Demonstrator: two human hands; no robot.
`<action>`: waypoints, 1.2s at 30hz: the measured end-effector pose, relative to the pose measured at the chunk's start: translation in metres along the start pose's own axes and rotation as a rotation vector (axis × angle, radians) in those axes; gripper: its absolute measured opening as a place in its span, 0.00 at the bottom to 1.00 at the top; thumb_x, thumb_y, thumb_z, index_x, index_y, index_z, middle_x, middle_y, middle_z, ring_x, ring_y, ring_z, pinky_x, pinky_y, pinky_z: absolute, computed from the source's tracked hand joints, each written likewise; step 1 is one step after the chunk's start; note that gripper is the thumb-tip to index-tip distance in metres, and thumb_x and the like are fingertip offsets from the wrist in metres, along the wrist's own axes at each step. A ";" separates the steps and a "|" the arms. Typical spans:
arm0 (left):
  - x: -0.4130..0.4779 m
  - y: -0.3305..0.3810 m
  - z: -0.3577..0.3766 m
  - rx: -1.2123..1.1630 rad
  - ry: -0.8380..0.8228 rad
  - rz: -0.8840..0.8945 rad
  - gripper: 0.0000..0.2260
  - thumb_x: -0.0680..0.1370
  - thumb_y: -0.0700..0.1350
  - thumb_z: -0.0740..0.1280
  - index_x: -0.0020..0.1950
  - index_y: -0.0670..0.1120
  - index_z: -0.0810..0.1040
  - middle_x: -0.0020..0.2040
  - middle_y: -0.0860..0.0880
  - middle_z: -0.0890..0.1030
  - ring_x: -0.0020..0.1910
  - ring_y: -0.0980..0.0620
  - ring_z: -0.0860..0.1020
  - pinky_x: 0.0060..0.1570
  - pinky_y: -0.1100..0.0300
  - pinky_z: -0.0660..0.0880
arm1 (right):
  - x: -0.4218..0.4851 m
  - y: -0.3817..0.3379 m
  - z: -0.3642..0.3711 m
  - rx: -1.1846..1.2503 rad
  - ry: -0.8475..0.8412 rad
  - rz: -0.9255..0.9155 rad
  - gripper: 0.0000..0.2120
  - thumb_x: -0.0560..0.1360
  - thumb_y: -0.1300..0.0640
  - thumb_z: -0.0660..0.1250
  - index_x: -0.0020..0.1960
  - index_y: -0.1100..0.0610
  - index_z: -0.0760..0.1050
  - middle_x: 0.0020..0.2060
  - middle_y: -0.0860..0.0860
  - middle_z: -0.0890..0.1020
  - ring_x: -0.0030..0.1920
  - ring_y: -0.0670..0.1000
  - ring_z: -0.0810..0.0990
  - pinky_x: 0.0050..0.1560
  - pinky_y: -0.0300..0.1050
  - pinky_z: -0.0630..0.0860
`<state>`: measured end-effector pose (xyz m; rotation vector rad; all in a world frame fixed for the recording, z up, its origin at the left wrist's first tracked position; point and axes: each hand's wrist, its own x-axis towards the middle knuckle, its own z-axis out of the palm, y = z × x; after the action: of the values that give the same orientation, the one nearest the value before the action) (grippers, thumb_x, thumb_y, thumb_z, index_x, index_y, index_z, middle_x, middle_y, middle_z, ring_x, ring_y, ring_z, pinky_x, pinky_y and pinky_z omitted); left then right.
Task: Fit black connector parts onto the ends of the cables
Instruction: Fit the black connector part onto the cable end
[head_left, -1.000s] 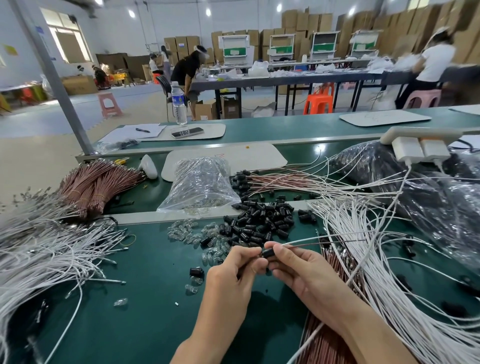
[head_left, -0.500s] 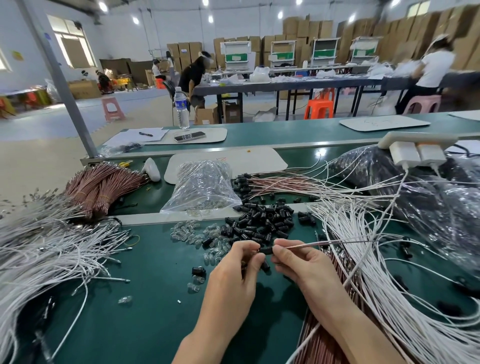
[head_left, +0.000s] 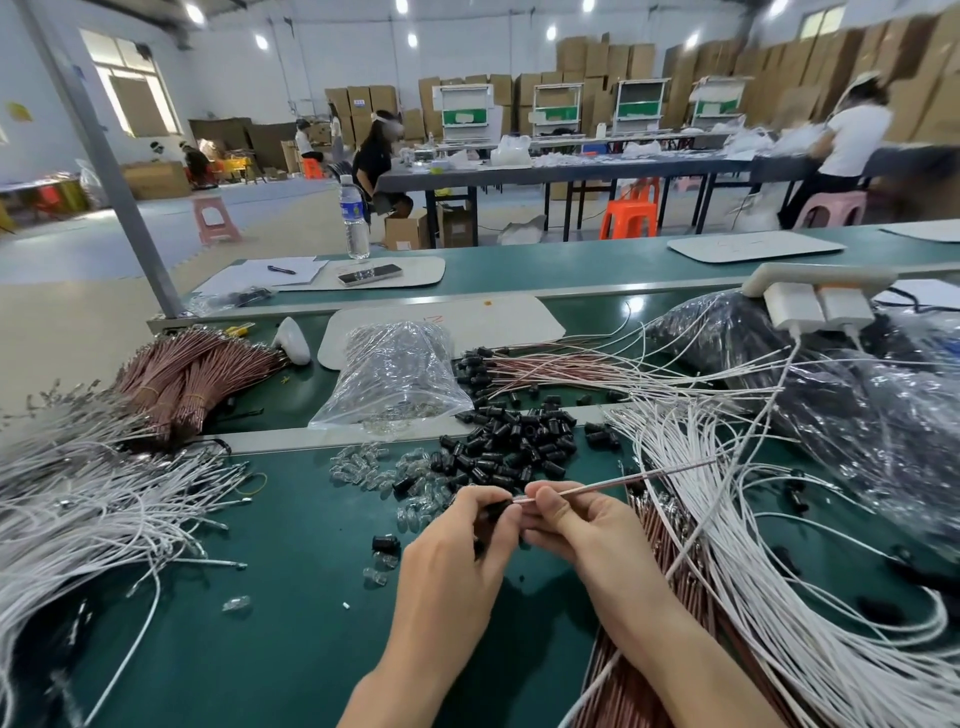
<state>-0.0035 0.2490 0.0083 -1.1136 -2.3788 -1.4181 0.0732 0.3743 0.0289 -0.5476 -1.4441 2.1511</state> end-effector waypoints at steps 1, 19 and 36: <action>-0.001 -0.002 0.000 0.004 0.002 -0.014 0.11 0.78 0.65 0.58 0.53 0.63 0.74 0.42 0.64 0.81 0.43 0.64 0.79 0.41 0.71 0.72 | -0.001 0.000 0.000 0.009 -0.019 0.003 0.10 0.73 0.57 0.70 0.51 0.63 0.82 0.43 0.58 0.88 0.45 0.52 0.88 0.41 0.36 0.82; 0.004 0.002 0.006 0.336 -0.034 -0.071 0.27 0.81 0.66 0.38 0.46 0.52 0.70 0.43 0.56 0.76 0.48 0.54 0.72 0.59 0.59 0.62 | -0.002 0.006 0.000 0.041 -0.125 0.005 0.16 0.73 0.53 0.69 0.54 0.63 0.80 0.49 0.57 0.88 0.52 0.54 0.87 0.46 0.38 0.82; 0.000 0.007 0.000 0.087 0.079 -0.096 0.18 0.80 0.66 0.47 0.45 0.59 0.70 0.40 0.60 0.77 0.55 0.63 0.67 0.50 0.63 0.65 | -0.002 0.000 0.002 0.185 -0.133 0.027 0.15 0.73 0.55 0.69 0.53 0.65 0.81 0.50 0.64 0.86 0.50 0.58 0.87 0.45 0.40 0.83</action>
<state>0.0011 0.2511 0.0126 -0.9170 -2.4424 -1.3461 0.0737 0.3715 0.0298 -0.3643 -1.2919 2.3513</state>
